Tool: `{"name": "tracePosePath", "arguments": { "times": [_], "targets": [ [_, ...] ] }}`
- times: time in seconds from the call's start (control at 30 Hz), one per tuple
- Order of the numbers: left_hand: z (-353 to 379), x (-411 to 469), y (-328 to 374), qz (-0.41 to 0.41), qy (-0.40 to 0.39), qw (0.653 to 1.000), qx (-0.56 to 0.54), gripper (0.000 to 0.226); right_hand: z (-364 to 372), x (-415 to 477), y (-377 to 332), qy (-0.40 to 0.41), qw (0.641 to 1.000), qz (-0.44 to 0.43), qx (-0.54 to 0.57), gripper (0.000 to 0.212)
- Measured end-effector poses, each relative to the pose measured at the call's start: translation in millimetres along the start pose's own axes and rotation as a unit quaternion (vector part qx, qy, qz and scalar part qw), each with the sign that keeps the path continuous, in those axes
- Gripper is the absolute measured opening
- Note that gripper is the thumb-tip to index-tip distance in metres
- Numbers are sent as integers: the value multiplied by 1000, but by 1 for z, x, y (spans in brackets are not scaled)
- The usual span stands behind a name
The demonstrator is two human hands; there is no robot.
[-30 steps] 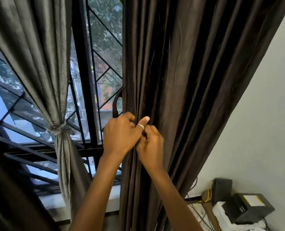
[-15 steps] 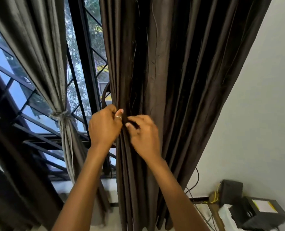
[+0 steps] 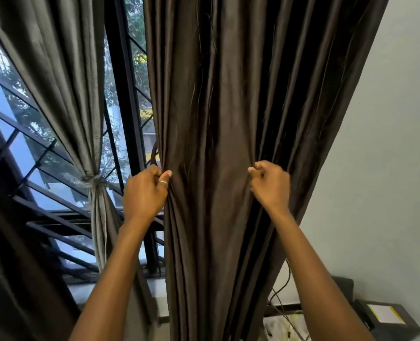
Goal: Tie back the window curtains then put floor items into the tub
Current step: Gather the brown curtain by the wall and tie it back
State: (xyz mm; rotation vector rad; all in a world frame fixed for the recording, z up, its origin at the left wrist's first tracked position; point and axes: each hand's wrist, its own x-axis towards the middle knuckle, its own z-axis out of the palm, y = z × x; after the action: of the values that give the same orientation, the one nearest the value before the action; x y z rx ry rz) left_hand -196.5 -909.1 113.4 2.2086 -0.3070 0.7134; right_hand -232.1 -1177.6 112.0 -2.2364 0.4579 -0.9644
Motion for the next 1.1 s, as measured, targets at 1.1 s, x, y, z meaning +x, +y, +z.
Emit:
{"name": "tracePosePath", "arguments": {
  "times": [1.1],
  "targets": [
    [25, -2, -6, 63, -138, 962, -228, 32, 71, -99, -87, -7, 991, -127, 43, 11]
  ]
}}
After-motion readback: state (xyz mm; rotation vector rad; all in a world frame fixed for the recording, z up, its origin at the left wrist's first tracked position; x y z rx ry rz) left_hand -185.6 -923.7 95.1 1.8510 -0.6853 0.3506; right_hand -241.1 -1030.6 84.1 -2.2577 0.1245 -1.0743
